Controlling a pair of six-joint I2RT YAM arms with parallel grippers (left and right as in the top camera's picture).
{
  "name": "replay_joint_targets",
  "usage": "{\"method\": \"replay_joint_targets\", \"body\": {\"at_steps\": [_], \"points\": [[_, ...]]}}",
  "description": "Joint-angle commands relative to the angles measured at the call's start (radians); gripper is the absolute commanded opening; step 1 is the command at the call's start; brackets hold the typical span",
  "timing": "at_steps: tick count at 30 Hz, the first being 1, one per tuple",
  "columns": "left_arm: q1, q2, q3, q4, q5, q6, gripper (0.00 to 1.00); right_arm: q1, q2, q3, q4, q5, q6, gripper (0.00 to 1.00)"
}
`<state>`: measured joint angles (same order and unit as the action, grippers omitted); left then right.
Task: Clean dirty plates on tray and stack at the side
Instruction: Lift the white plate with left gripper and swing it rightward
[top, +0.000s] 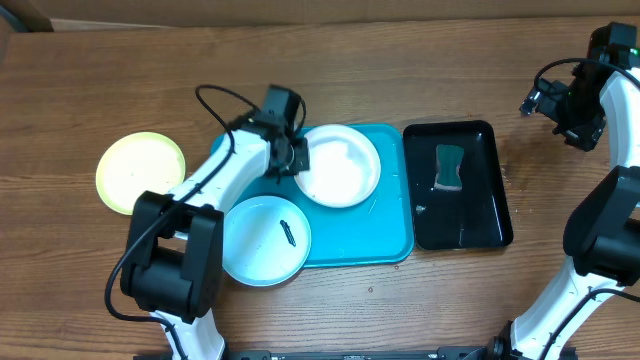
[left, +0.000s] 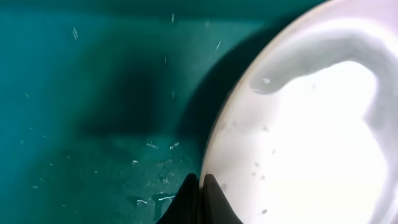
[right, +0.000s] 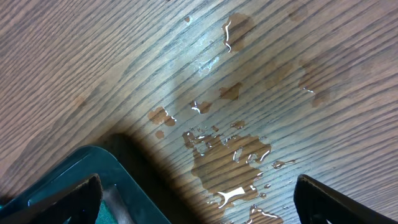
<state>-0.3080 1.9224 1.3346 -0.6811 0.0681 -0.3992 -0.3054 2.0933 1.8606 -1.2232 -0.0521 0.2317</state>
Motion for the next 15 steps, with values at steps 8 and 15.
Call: {"method": "replay_joint_targets", "body": {"at_steps": [8,15], "points": [[0.024,-0.014,0.238,-0.111,0.03,0.079,0.04,-0.003,-0.025,0.018,0.004,-0.002,0.005,1.0],[-0.037,-0.014,0.342,-0.141,0.02,0.078,0.04,-0.003,-0.025,0.018,0.004,-0.002,0.005,1.0]]}}
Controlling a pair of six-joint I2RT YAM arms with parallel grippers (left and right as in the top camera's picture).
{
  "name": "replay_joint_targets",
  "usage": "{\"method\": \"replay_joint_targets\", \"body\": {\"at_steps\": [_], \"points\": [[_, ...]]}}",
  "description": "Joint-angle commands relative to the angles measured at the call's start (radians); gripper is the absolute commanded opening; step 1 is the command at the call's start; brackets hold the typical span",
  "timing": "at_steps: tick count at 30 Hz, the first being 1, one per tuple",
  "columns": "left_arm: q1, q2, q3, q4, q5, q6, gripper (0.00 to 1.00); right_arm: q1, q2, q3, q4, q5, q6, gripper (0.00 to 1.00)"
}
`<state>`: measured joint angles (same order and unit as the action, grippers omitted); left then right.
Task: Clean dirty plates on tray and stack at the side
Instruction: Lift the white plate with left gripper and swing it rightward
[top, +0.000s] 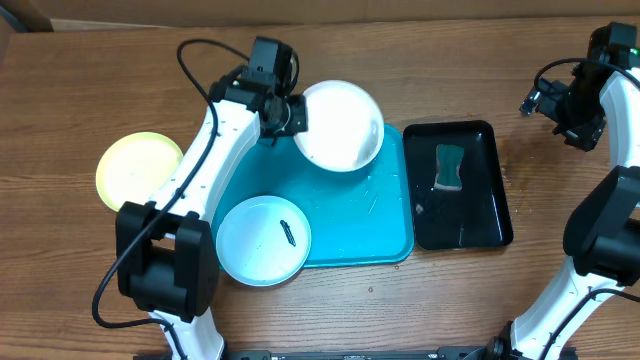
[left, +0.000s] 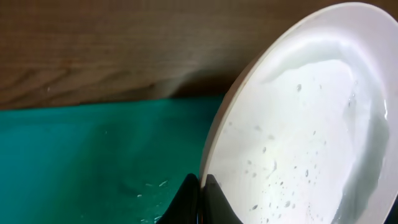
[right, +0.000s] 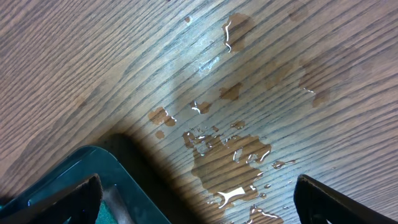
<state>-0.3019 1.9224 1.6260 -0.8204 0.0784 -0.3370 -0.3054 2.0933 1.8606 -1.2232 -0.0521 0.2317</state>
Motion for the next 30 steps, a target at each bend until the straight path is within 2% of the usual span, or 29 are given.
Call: {"method": "replay_joint_targets", "body": {"at_steps": [1,10,19,22,27,30], "points": [[-0.059,-0.013,0.058,-0.002,-0.004,0.016,0.04,-0.003,-0.025,0.018,0.004,-0.001,0.005,1.0],[-0.278,-0.013,0.078,0.05,-0.224,0.016,0.04,-0.003,-0.025,0.018,0.004,-0.001,0.005,1.0],[-0.532,-0.013,0.079,0.126,-0.623,0.103,0.04,-0.003,-0.025,0.018,0.004,-0.002,0.005,1.0],[-0.613,-0.013,0.079,0.171,-0.761,0.175,0.04,-0.003,-0.025,0.018,0.004,-0.002,0.005,1.0],[-0.739,-0.013,0.079,0.281,-0.982,0.364,0.04,-0.003,-0.025,0.018,0.004,-0.002,0.005,1.0],[-0.789,-0.013,0.079,0.369,-1.058,0.501,0.04,-0.003,-0.025,0.018,0.004,-0.002,0.005,1.0]]}}
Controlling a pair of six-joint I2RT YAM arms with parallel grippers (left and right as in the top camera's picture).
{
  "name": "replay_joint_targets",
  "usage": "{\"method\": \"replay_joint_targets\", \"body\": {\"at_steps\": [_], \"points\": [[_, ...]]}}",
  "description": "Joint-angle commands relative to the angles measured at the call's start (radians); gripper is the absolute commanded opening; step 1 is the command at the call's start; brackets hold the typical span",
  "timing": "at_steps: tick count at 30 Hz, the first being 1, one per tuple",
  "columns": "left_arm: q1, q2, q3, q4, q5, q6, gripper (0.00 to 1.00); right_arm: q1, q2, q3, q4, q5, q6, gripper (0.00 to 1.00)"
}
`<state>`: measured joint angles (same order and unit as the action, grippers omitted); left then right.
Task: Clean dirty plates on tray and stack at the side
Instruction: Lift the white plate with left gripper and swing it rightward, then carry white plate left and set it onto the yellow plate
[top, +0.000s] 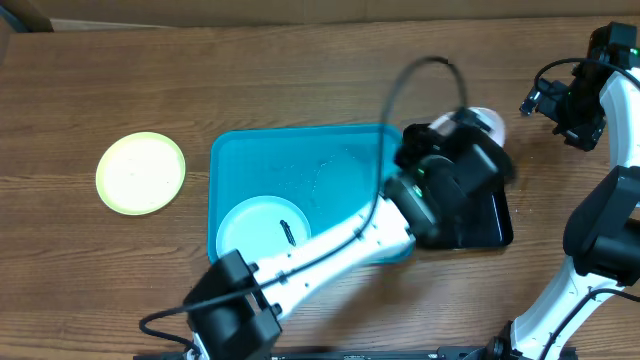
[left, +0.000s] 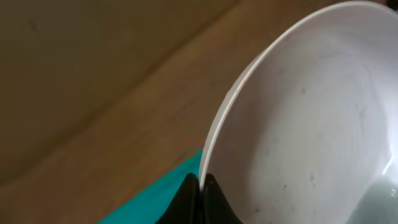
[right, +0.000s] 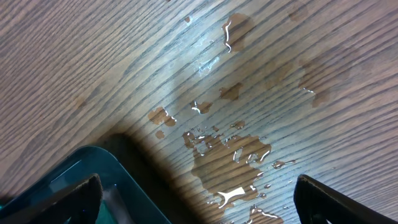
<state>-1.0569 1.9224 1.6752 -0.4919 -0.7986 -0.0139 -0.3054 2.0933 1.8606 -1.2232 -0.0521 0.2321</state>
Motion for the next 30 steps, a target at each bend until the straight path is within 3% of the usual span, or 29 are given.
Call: {"method": "replay_joint_targets", "body": {"at_steps": [1,8,18,25,27,30], "points": [[-0.044,-0.013,0.029,0.07,-0.188,0.223,0.04,-0.003,-0.025,0.018,0.004,-0.002,0.004,1.0],[-0.076,-0.013,0.029,0.269,-0.271,0.417,0.04,-0.003,-0.025,0.018,0.004,-0.002,0.005,1.0],[-0.075,-0.013,0.029,0.295,-0.275,0.414,0.04,-0.003,-0.025,0.018,0.004,-0.002,0.005,1.0],[-0.072,-0.013,0.029,0.288,-0.274,0.336,0.04,-0.003,-0.025,0.018,0.004,-0.002,0.005,1.0],[-0.064,-0.013,0.029,0.256,-0.262,0.241,0.04,-0.003,-0.025,0.018,0.004,-0.002,0.004,1.0],[-0.03,-0.013,0.029,0.141,-0.108,0.084,0.04,-0.003,-0.025,0.018,0.004,-0.001,0.005,1.0]]}}
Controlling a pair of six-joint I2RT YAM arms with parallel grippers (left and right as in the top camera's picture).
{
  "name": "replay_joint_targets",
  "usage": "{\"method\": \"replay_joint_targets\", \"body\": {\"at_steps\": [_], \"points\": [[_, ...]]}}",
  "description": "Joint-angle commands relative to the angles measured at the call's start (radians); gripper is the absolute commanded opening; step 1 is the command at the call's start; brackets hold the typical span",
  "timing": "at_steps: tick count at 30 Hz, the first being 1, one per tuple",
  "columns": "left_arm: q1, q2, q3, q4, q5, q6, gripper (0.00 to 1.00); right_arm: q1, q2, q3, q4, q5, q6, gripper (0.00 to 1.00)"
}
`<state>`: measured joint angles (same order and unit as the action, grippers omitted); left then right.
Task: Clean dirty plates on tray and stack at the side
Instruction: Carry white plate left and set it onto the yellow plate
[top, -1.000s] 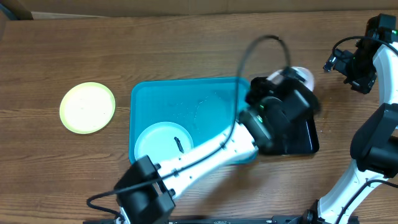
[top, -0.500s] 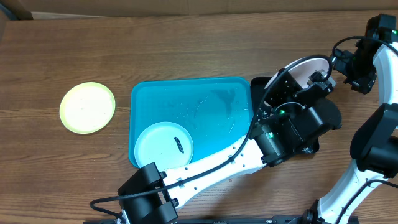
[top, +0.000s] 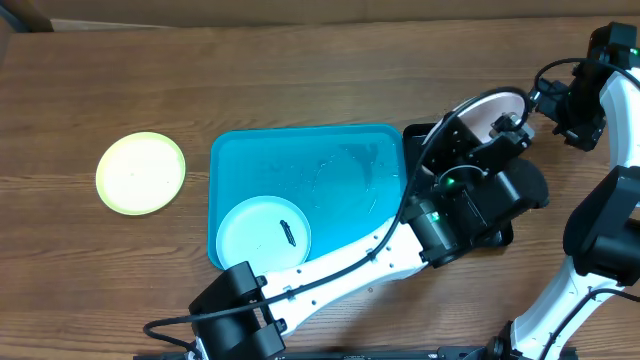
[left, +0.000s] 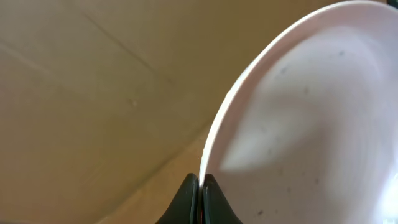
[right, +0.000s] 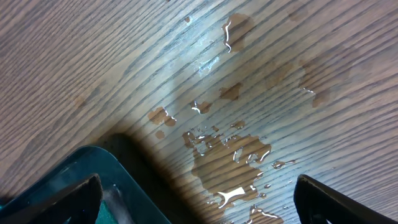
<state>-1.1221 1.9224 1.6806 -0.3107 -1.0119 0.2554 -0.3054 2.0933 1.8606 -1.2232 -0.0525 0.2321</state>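
My left gripper (left: 200, 186) is shut on the rim of a white plate (left: 311, 124). In the overhead view the plate (top: 497, 108) is tilted up on edge, high above the back of the black tray (top: 414, 133). A pale blue plate (top: 262, 240) with a dark smear lies on the teal tray (top: 300, 160), at its front left. A yellow-green plate (top: 140, 172) lies on the table to the left. My right gripper (right: 199, 199) hangs open over wet wood at the far right, holding nothing.
The raised left arm (top: 470, 200) covers most of the black tray in the overhead view. A puddle of water (right: 230, 162) lies on the wood beside the black tray's corner (right: 124, 186). A brown wall fills the background of the left wrist view.
The left arm has carried the white plate a little further right over the black tray and tipped it up more. The wrist view has lost the teal tray. The right arm has not moved.
My left gripper was shut on the rim of the white plate as it lay on the teal tray. It then held the plate lifted at the tray's back edge, then over the black tray. Now the plate is on edge above that tray.
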Motion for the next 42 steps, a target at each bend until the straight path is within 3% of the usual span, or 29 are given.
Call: {"method": "replay_joint_targets", "body": {"at_steps": [1,4,7,14,17,22,30,37,42], "points": [[0.057,-0.013,0.024,-0.09,0.187,-0.253,0.04,-0.003,-0.025,0.018,0.004,-0.001,0.004,1.0],[0.14,-0.013,0.024,-0.201,0.435,-0.43,0.04,-0.003,-0.025,0.018,0.004,-0.001,0.004,1.0],[0.258,-0.013,0.024,-0.26,0.739,-0.52,0.04,-0.003,-0.025,0.018,0.004,-0.001,0.005,1.0],[0.64,-0.013,0.024,-0.34,1.485,-0.628,0.04,-0.003,-0.025,0.018,0.004,-0.001,0.004,1.0],[0.817,-0.013,0.024,-0.397,1.646,-0.63,0.04,-0.003,-0.025,0.018,0.004,-0.001,0.005,1.0],[1.096,-0.013,0.024,-0.562,1.645,-0.616,0.04,-0.003,-0.025,0.018,0.004,-0.001,0.004,1.0],[1.483,-0.013,0.024,-0.771,1.383,-0.615,0.04,-0.003,-0.025,0.018,0.004,-0.001,0.004,1.0],[1.69,-0.013,0.019,-0.832,1.136,-0.659,0.04,-0.003,-0.025,0.018,0.004,-0.001,0.005,1.0],[1.744,-0.013,0.016,-0.824,0.988,-0.691,0.04,-0.003,-0.025,0.018,0.004,-0.001,0.004,1.0]]}}
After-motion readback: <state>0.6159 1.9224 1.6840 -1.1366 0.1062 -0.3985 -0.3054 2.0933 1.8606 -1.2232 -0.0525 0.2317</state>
